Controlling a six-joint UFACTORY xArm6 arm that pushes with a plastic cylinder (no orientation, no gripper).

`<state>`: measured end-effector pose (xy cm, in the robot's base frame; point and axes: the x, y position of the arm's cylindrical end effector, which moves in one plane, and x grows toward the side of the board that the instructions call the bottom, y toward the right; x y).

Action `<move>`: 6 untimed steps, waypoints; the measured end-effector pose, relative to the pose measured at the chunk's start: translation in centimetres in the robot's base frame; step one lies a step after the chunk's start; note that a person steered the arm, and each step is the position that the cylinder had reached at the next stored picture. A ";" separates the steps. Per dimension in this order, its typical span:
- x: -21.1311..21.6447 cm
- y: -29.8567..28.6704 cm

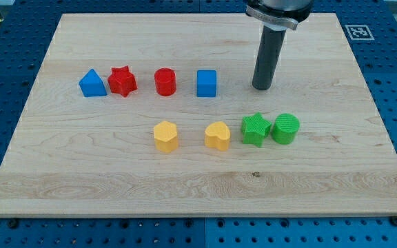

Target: Slide green star slightly down

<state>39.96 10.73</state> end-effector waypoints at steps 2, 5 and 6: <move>3.3 3.0; 4.9 -3.5; 6.8 -4.3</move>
